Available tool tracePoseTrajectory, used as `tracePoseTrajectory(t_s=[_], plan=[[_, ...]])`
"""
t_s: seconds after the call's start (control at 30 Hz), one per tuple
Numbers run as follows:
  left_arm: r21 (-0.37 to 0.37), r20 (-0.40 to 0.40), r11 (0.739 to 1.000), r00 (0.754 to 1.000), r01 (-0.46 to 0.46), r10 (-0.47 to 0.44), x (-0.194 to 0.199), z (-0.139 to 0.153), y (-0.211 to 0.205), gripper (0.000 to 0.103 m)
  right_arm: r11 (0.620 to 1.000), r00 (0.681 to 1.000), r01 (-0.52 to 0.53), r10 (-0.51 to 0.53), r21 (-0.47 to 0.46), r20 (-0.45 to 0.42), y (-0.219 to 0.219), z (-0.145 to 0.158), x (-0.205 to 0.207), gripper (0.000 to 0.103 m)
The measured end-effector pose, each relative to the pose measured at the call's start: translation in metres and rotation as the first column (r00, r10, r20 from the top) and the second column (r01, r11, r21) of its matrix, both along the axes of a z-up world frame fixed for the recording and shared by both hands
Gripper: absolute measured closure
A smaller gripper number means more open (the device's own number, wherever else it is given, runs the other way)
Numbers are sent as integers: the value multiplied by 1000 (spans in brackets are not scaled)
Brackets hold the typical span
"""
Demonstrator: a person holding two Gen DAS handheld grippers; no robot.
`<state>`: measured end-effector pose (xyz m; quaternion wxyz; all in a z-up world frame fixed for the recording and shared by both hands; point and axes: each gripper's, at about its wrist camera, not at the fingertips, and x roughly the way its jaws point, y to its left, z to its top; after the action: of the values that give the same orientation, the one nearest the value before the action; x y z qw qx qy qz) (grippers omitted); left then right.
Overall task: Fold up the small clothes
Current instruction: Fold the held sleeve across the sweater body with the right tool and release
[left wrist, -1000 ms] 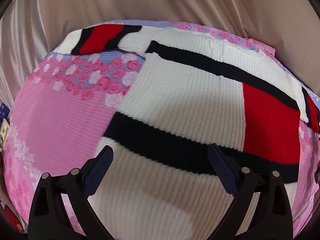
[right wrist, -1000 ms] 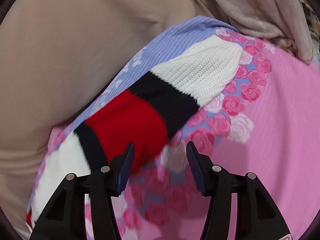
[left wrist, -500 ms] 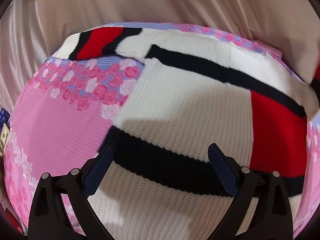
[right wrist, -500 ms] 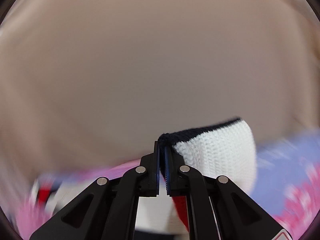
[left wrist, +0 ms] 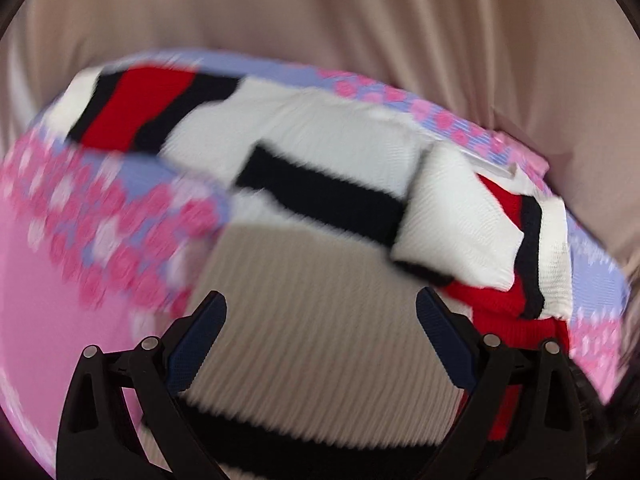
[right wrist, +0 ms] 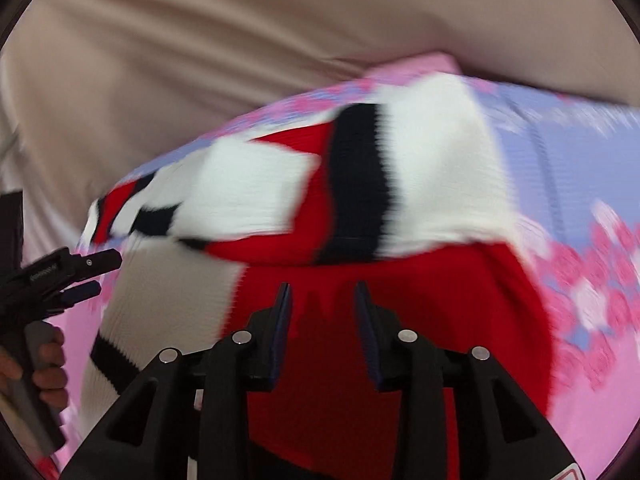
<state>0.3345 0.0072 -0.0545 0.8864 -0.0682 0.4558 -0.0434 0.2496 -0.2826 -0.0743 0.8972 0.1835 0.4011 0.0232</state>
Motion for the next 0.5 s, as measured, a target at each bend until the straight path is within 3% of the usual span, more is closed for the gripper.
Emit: tracePoseTrajectory(t_s=[0.13,0.3,0.33,0.4,0.47,0.5], plan=[[108,48,993,997,51,-57,-9,5,-26,9,999,1000,-31,31,41,2,8,-1,22,65],[83,9,996,1000,21,-22,-29,-5,-4,9,991,995,-90,93,99,-21,46,-23,66,63],[82,9,996,1000,18,-18,-32,-5,3,9,988,994,-102,104,120,-13,54,-25,72,67],[94,22,995,1000,14,-16,-35,-4,14,9,985,993,-115,116,128,2,73,-21,84,99],[110,47,994,999,-2,-3,-34,-1,24,9,969,984,-173,163,176,70,97,0,92,99],[111,52,994,999,-12,7,-33,-1,29,9,944,960,-272,251,185,126,122,15,96,99]])
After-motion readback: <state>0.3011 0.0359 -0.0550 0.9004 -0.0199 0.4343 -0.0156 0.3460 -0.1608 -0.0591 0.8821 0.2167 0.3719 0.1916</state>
